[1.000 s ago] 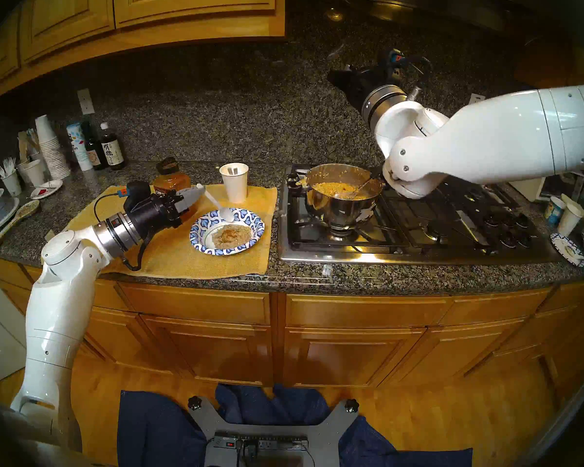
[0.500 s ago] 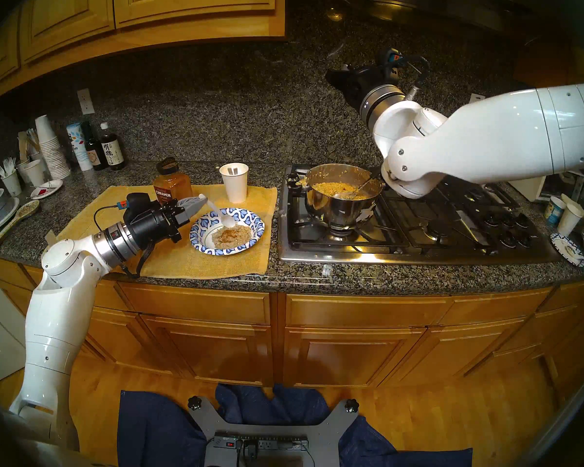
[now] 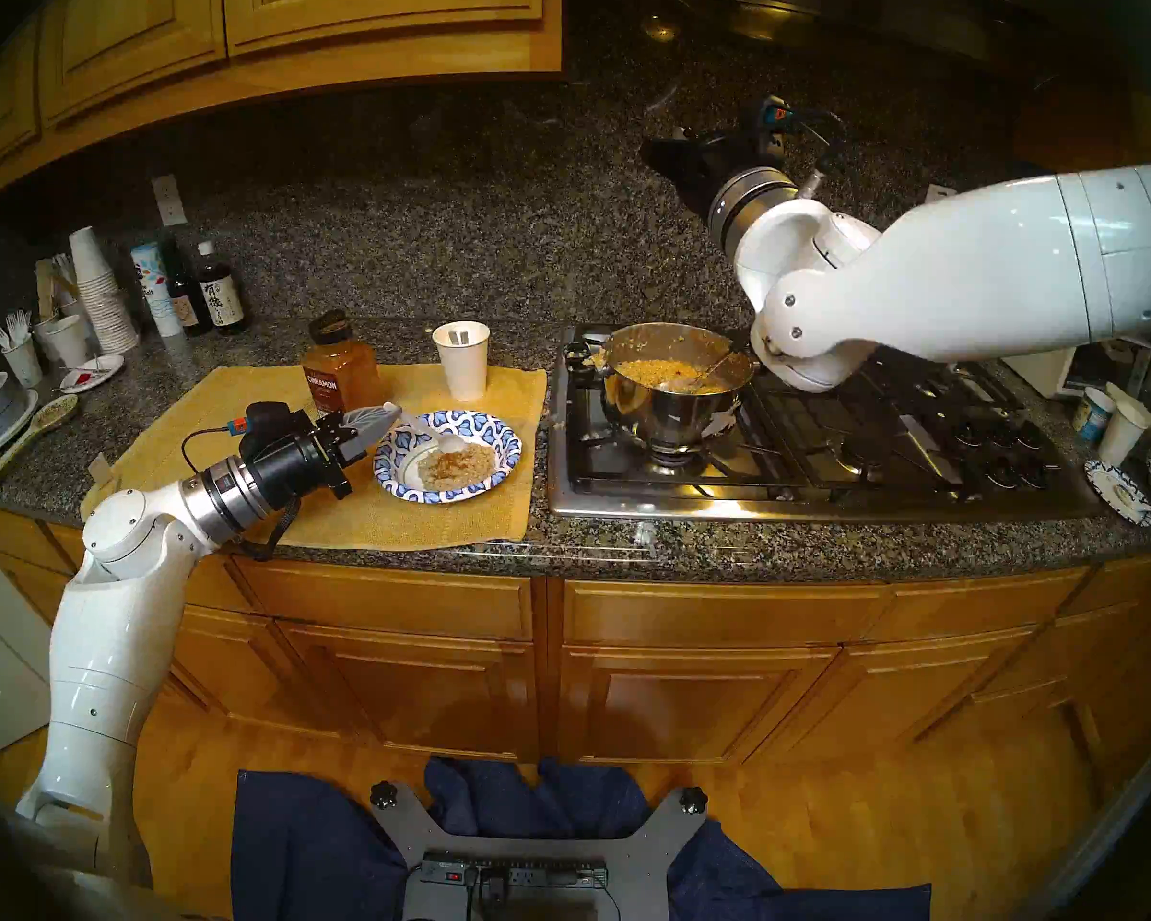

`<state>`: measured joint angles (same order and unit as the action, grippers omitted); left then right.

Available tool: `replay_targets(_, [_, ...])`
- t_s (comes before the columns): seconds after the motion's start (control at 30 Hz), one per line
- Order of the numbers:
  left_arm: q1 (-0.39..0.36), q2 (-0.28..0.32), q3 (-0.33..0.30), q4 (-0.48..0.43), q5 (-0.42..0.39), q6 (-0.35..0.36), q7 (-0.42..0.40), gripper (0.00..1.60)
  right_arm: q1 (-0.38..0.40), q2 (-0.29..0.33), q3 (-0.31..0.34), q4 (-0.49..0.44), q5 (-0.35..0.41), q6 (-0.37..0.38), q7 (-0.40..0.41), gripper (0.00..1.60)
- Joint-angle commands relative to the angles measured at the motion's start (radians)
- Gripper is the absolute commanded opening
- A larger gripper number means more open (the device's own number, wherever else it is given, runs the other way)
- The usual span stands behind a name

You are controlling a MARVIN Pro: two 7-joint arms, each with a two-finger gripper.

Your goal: Scoop oatmeal into bowl, add cinnamon, and put a spoon inside bowl

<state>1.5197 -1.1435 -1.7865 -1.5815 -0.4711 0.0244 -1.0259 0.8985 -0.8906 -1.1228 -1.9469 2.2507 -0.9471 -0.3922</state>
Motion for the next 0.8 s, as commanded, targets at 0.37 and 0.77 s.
replay_targets(0.37, [0.048, 0.008, -0.039, -0.059, 0.004, 0.008, 0.039, 0.0, 0.009, -0.012, 0.045, 0.033, 0.004, -0.009, 0.013, 0.0])
replay_targets(0.77, [0.066, 0.023, -0.056, -0.077, -0.011, 0.045, 0.025, 0.6, -0.001, -0.019, 0.054, 0.042, 0.011, -0.008, 0.024, 0.0])
